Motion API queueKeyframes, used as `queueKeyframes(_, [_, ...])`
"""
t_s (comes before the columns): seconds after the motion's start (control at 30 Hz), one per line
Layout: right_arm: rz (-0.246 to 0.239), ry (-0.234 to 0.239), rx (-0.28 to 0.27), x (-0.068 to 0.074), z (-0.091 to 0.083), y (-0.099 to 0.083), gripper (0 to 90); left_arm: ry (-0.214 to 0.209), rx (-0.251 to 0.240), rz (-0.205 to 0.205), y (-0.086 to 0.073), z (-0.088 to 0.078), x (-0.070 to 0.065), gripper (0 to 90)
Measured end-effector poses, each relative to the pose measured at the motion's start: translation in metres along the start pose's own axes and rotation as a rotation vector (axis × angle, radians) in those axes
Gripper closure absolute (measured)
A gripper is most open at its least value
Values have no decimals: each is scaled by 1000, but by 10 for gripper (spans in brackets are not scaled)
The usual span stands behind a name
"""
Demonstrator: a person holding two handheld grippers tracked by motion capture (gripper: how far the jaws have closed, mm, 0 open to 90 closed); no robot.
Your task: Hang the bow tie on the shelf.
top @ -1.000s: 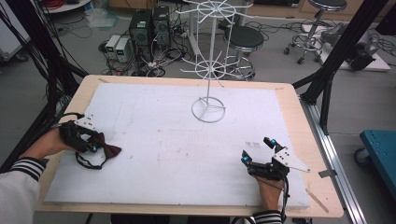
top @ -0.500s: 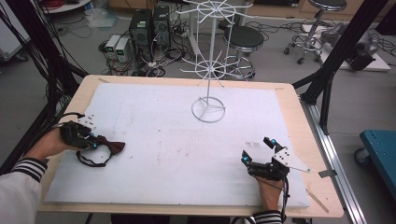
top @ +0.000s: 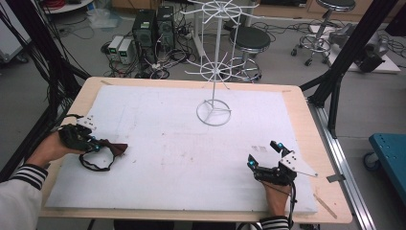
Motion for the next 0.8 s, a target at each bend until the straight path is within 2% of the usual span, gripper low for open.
queueKeyframes(0.07, [-4, 1, 1, 0, 0, 0, 11, 0, -25, -22, 1, -1, -1, 793])
queueKeyframes(0.1, [-4, 1, 1, 0, 0, 0, 11, 21, -41, -33, 2, -3, -1, 793])
queueKeyframes(0.2, [1, 1, -2, 0, 0, 0, 11, 31, -89, -57, 4, -9, -2, 793])
queueKeyframes(0.27, [16, 3, 2, 0, -1, 0, 11, 25, -124, -64, 6, -14, -4, 793])
queueKeyframes(0.3, [9, 6, -7, -1, 0, 1, 11, 37, -131, -63, 7, -16, -4, 793])
queueKeyframes(0.37, [25, 8, -5, -2, -1, 1, 11, 41, -159, -68, 11, -21, -8, 792])
queueKeyframes(0.53, [28, 11, -11, -3, -1, 4, 11, 44, -200, -67, 18, -24, -12, 792])
queueKeyframes(0.67, [36, 39, -2, -2, -1, 10, 11, 35, -230, -72, 27, -23, -17, 791])
queueKeyframes(0.8, [33, 98, 7, 3, 2, 23, 11, 31, -255, -87, 35, -22, -20, 791])
Point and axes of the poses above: each handheld gripper's, and its own axes: z roughly forward along the jaws, y roughly out of its top, x roughly to its left, the point moved 1 cm from there along z, roughly forward along the jaws, and after that the axes turned 13 degrees about z, right-handed, at the moved point
